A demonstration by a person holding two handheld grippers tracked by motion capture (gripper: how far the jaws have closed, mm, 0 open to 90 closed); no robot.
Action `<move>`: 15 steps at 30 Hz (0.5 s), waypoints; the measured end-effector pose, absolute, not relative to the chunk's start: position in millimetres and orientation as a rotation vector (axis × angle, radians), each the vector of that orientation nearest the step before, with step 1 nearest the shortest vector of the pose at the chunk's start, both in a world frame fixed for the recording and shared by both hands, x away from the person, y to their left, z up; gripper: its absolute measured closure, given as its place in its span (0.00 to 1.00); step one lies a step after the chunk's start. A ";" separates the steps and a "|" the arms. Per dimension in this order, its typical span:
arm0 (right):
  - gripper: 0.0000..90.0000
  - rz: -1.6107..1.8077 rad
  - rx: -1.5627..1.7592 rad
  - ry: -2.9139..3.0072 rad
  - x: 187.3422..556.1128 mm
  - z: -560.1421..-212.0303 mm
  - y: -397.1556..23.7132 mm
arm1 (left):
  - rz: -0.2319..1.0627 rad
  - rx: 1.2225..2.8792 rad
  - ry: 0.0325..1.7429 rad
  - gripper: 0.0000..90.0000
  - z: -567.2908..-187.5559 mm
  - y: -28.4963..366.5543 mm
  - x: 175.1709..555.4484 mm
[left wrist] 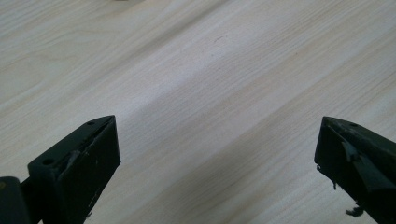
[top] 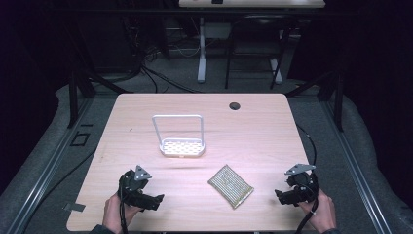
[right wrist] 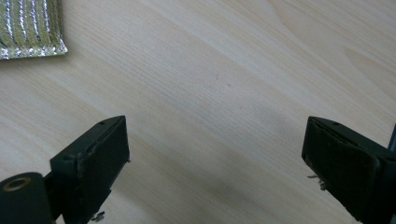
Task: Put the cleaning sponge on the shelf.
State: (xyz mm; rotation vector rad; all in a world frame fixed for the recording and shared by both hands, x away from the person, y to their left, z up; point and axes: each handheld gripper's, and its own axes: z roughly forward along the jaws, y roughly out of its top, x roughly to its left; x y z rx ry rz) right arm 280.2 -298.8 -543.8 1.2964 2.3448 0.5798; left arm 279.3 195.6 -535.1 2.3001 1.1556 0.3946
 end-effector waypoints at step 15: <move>0.09 0.552 1.258 2.358 282.8 -542.0 -291.9 | 0.404 2.278 1.117 0.00 -530.2 182.8 279.0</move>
